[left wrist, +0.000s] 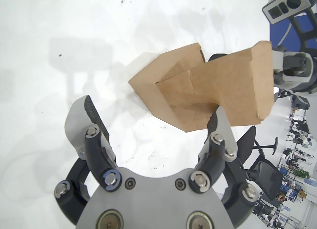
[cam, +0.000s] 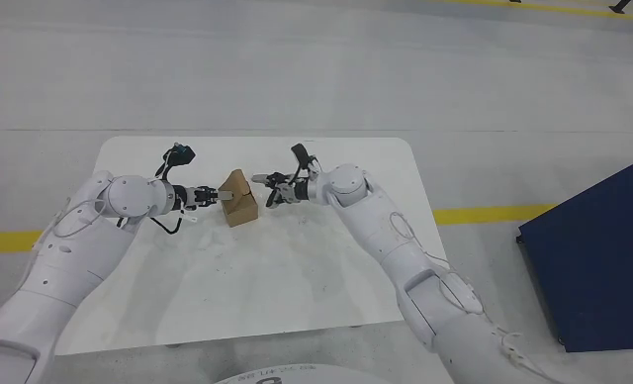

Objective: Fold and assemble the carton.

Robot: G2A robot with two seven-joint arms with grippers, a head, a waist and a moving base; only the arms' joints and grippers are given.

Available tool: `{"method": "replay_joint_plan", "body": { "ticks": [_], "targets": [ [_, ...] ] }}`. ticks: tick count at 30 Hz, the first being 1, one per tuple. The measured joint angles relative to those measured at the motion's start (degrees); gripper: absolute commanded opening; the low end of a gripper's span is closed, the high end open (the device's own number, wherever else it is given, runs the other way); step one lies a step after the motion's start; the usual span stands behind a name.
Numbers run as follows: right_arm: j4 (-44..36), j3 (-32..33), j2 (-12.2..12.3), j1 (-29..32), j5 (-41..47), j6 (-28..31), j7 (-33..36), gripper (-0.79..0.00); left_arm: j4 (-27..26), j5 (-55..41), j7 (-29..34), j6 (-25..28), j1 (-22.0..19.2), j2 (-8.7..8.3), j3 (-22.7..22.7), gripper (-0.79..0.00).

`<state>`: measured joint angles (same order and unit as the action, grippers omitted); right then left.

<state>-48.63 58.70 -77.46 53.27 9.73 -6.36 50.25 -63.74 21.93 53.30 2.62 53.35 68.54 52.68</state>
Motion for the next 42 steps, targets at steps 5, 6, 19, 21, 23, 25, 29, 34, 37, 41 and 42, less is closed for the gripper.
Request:
{"method": "replay_joint_plan", "body": {
  "ticks": [5, 6, 19, 21, 23, 25, 29, 34, 37, 41, 42],
  "targets": [
    [-1.9, 1.2, 0.5, 1.2, 1.8, 2.9, 3.0, -0.283, 0.0, 0.1, 0.1, 0.0, 0.1, 0.00, 0.1, -0.003],
    [-2.2, 1.2, 0.6, 1.4, 1.7, 3.1, 3.3, -0.289, 0.0, 0.1, 0.2, 0.1, 0.1, 0.01, 0.0, -0.003],
    [-3.2, -0.6, 0.3, 1.2, 0.8, 1.3, 2.4, -0.336, 0.7, -0.1, 0.2, 0.4, -0.1, 0.20, -0.1, -0.006],
    [-3.0, -0.2, 0.3, 1.2, 1.7, 1.8, 2.6, -0.366, 0.7, -0.2, 0.1, 0.4, -0.2, 0.24, -0.1, -0.003],
    [-2.9, 0.5, 0.5, 1.3, 2.7, 2.6, 3.2, -0.400, 0.8, -0.2, 0.1, 0.4, -0.2, 0.28, -0.1, -0.003],
    [-3.0, 0.8, 0.6, 1.5, 3.1, 3.1, 3.6, -0.406, 0.9, -0.2, 0.0, 0.4, -0.2, 0.33, -0.2, -0.003],
    [-3.3, 0.9, 0.7, 1.8, 3.3, 3.5, 3.7, -0.394, 1.1, -0.2, 0.0, 0.4, -0.3, 0.43, -0.4, -0.006],
    [-2.8, 1.7, 0.7, 1.6, 5.7, 2.4, 3.8, -0.397, 1.4, -0.3, -0.1, 0.4, -0.5, 0.53, -0.5, -0.003],
    [-2.2, 2.2, 0.8, 1.4, 7.2, 2.5, 4.6, -0.400, 1.5, -0.2, 0.0, 0.4, -0.6, 0.58, -0.5, -0.009],
    [-2.0, 2.1, 0.9, 1.4, 7.4, 3.1, 5.2, -0.400, 1.7, -0.2, 0.0, 0.5, -0.6, 0.64, -0.6, -0.009],
    [-2.1, 2.0, 0.9, 1.4, 7.2, 3.2, 5.2, -0.400, 1.7, -0.2, 0.0, 0.5, -0.7, 0.65, -0.6, -0.006]
  ]
}}
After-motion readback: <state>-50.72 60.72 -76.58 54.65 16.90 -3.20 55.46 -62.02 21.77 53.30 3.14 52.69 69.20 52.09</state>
